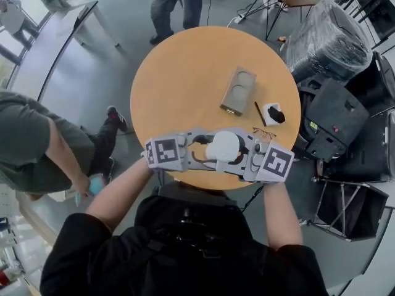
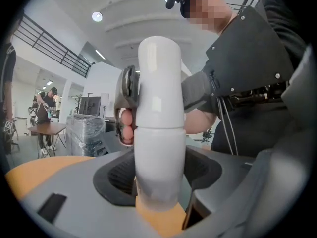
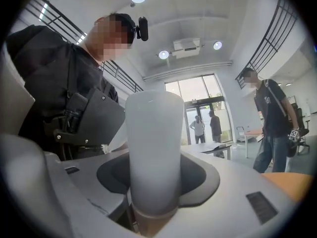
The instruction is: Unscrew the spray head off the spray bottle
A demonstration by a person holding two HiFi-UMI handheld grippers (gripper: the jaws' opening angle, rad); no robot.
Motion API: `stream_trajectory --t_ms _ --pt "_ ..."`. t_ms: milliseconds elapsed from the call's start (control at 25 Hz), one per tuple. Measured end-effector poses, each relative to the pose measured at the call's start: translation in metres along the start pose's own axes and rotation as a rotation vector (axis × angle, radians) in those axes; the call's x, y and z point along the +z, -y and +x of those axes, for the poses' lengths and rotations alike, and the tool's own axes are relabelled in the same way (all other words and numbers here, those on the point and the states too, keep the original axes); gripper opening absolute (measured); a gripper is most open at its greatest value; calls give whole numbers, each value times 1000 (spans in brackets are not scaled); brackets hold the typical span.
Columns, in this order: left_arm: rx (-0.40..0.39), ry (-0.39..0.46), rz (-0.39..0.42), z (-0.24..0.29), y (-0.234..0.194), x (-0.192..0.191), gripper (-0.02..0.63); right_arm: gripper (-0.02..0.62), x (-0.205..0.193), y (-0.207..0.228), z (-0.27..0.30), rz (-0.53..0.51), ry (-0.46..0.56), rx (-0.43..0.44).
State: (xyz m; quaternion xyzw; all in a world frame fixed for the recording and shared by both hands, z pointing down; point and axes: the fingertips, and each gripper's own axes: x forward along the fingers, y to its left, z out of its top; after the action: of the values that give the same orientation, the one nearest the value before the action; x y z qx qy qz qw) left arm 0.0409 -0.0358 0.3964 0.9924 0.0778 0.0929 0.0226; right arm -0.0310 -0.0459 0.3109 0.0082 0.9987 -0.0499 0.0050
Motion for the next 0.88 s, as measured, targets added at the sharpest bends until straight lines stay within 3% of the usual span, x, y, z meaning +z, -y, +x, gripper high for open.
stream_trajectory --t_ms 80,160,200,560,680,760,880 --pt "50 -2 -14 1 -9 -2 304 246 -3 11 -2 -8 -10 -72" --pt "128 -5 -34 -1 -24 -4 305 330 -6 29 -6 -11 -14 -178" --pt "164 -1 -45 -3 -31 -4 305 341 -5 37 -9 -13 -4 -228" --pt "509 21 -118 -15 -76 -9 307 350 -3 75 -18 -30 40 -587" --pt "555 1 -98 -13 -79 -9 307 347 -5 86 -19 -14 47 -664" --pt "578 -21 -76 -11 -78 -8 307 309 -1 88 -22 -21 59 -696" --pt "576 -20 -67 -11 -77 -5 305 258 4 87 -24 -40 71 -683"
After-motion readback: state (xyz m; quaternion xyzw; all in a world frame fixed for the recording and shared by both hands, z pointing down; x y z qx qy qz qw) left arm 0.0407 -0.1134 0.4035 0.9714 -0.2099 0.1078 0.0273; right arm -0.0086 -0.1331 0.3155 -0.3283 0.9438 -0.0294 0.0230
